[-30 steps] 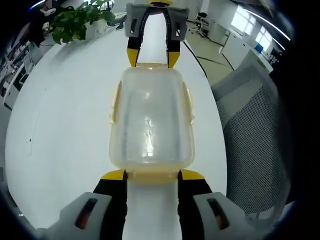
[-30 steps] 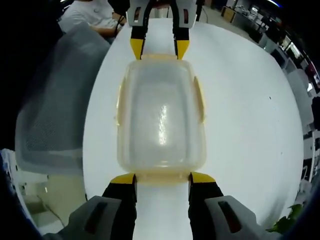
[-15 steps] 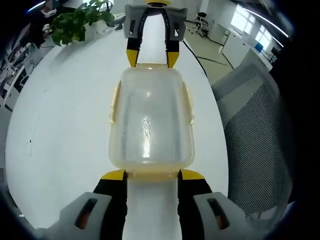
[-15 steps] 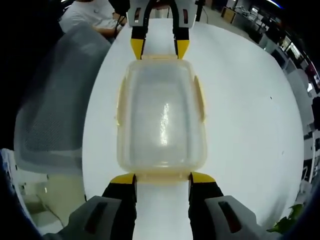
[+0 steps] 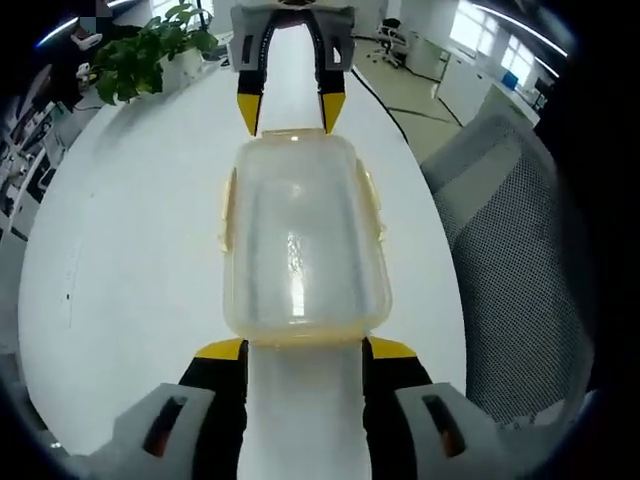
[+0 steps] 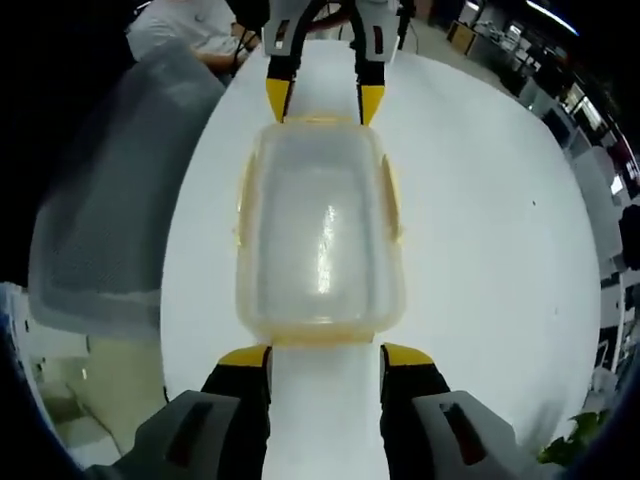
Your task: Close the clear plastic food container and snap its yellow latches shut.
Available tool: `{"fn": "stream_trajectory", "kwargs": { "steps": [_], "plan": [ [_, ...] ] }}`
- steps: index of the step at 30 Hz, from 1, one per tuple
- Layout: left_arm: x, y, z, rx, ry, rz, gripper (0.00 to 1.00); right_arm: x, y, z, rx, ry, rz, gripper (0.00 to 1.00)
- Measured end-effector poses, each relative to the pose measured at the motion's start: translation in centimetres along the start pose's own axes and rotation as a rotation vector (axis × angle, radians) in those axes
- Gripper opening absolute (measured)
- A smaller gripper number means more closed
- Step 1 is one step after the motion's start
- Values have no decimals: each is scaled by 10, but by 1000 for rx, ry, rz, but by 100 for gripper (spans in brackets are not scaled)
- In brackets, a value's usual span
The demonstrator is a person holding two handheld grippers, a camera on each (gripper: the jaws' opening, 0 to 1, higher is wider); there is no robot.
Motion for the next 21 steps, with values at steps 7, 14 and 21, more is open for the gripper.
{"fn": "stream_trajectory", "kwargs": {
  "steps": [7,14,21],
  "plan": [
    [1,5,4,13,62,11,46,-3,6,-5,58,-104,6,40],
    [5,16,-3,156,483,82,45,5,13,-3,168,-421,55,41],
    [-3,27,-14,351,938,158,43,9,19,-8,301,-721,102,41]
  ]
}}
Point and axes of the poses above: the point that each gripper's makers call its tool centre point, and the gripper's own axes: y roughly backward along the fingers, x roughly to its right, z roughly out of its underside, the point moved 1 cm from there along y, roughly backward along the fingers, and after that the axes turned 15 degrees about y, right-handed, at the moved point
